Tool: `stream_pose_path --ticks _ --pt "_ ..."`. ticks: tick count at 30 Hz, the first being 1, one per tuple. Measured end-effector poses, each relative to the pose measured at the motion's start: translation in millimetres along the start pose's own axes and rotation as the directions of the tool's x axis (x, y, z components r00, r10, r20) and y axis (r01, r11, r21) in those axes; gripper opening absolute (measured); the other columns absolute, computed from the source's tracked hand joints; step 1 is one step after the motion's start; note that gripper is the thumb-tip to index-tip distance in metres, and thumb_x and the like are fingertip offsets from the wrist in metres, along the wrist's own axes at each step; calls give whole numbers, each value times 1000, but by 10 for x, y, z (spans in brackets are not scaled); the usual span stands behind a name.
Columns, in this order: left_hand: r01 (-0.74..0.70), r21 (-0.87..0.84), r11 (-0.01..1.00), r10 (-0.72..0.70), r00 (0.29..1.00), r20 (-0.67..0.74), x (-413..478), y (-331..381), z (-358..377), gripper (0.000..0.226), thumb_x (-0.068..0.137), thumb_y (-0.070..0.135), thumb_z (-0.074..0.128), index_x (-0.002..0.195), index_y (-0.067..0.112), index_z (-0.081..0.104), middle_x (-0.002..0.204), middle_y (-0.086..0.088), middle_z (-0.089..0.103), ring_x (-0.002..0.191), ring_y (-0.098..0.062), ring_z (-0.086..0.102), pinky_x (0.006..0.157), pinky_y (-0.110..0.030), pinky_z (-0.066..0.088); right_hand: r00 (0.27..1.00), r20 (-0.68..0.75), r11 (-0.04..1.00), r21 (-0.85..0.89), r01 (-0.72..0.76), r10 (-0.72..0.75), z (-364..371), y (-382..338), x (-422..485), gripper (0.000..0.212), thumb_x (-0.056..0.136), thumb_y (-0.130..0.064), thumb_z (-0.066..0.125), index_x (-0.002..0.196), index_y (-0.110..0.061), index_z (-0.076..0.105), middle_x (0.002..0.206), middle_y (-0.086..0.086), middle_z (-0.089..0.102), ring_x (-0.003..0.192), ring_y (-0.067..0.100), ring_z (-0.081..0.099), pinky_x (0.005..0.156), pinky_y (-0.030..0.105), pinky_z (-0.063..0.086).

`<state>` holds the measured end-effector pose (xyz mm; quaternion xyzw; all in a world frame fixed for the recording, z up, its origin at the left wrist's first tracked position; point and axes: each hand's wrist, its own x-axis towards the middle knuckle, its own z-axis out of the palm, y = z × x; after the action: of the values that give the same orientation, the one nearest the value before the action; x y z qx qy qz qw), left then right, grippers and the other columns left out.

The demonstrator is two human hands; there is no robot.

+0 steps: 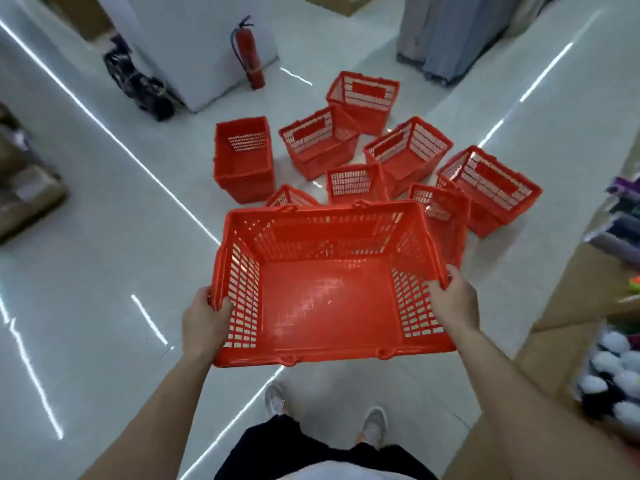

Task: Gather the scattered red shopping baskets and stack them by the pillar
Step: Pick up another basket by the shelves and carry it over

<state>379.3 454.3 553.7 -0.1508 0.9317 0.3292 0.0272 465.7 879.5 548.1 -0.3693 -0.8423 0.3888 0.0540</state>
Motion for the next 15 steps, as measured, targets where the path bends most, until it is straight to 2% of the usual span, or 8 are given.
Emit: stream_pose_path --ticks 3,8,12,15 --pt "107 -69 992 -111 992 -62 157 -512 -573 36 94 32 60 125 13 59 102 -7 72 64 -3 58 56 -21 43 991 51 991 -24 128 -127 506 -735 -153 36 86 -17 61 121 -12 67 107 17 73 102 38 65 85 39 49" --pt "201 -136 970 -221 964 -149 620 -1387 -1461 36 93 33 59 123 13 60 102 -7 72 69 -13 61 67 -32 50 955 166 963 -73 259 -245 1511 -1874 -450 31 85 -18 60 115 -12 67 99 17 73 97 39 66 82 41 49" --pt "233 -176 956 -265 946 -187 1034 -1980 -2142 36 93 36 58 123 16 60 102 -6 72 76 -20 67 74 -37 56 926 224 941 -85 328 -302 2232 -2684 -751 39 88 -19 59 125 -9 65 107 21 72 103 40 65 87 40 48" --pt "236 -187 954 -275 936 -221 1397 -2297 -2552 33 92 35 59 121 17 62 99 -2 71 68 -7 61 62 -27 48 907 238 926 -65 371 -347 2627 -3186 -929 33 87 -17 59 118 -8 67 100 21 73 99 40 66 85 41 49"
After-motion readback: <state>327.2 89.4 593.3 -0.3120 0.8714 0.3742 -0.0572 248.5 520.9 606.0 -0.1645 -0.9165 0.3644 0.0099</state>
